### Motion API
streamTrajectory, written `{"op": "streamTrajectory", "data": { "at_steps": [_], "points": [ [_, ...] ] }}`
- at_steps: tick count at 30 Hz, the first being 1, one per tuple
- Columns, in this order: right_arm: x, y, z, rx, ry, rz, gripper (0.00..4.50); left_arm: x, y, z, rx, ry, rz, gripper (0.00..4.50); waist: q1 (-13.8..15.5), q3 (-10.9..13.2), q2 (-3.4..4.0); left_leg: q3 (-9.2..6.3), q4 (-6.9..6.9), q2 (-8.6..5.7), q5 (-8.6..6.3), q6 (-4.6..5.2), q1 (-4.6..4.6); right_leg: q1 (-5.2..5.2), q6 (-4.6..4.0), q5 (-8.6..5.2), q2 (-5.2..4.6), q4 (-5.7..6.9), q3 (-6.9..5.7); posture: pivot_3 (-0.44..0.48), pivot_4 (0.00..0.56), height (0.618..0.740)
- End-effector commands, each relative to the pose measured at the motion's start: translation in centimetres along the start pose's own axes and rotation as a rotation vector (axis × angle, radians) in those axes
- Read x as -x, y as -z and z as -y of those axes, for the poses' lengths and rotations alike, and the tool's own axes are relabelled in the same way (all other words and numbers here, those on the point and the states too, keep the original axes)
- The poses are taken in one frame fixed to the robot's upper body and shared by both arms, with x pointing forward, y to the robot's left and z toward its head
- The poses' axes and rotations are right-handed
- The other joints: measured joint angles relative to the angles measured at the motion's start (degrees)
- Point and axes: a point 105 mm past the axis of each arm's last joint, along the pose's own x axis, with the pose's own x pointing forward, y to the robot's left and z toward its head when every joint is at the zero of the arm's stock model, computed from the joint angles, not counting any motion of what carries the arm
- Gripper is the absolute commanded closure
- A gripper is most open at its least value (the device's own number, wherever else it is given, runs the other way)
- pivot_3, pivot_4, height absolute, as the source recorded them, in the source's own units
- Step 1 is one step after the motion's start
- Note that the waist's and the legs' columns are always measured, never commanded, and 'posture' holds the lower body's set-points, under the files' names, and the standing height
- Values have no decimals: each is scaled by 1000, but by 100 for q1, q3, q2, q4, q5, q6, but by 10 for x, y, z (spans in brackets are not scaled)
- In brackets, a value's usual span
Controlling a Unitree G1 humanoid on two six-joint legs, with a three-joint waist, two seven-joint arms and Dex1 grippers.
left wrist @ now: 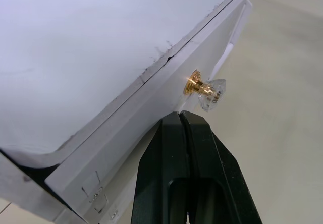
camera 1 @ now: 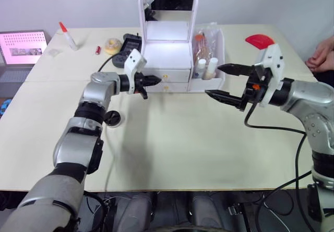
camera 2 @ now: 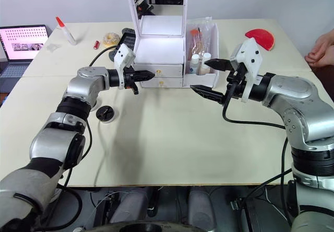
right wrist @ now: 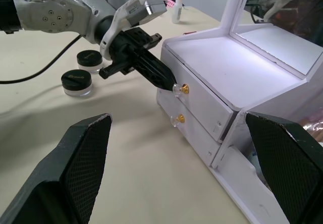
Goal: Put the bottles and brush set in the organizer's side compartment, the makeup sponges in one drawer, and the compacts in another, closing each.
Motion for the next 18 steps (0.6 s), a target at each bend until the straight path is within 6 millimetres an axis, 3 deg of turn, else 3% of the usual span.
{"op": "streamTrajectory", "data": {
  "at_steps": [1, 5, 9, 16, 18],
  "points": [
    [7, -15, 0, 52, 15, 35, 0, 5, -23, -7, -45, -26, 59, 4463, -2, 0, 0, 0, 0, 0, 0, 0, 0, 0, 0, 0, 0, 1, 0, 0, 150, 738],
    [9, -15, 1, 51, 16, 34, 0, 10, -24, -3, -51, 2, 63, 4463, -7, 0, 0, 0, 0, 0, 0, 0, 0, -1, 0, 0, 0, 3, 0, 0, 150, 738],
    [12, -13, 2, 48, 21, 29, 0, 28, -27, 6, -44, 47, 81, 4463, -41, 0, 0, 0, -2, 0, 0, 0, 0, -3, 0, 0, 0, 3, 1, 0, 150, 738],
    [30, 4, 5, 34, 80, -36, 0, 106, -20, 39, -27, 13, 113, 4463, -168, 0, 1, 0, -14, 8, 0, -1, 0, -16, -3, -2, 7, 8, 15, 0, 150, 738],
    [42, 15, 8, 23, 127, -68, 0, 132, -9, 53, -22, -32, 96, 3928, -164, -1, 3, 0, -15, 10, 0, -2, 2, -15, -4, -2, 8, 5, 18, 0, 150, 738]
  ]
}}
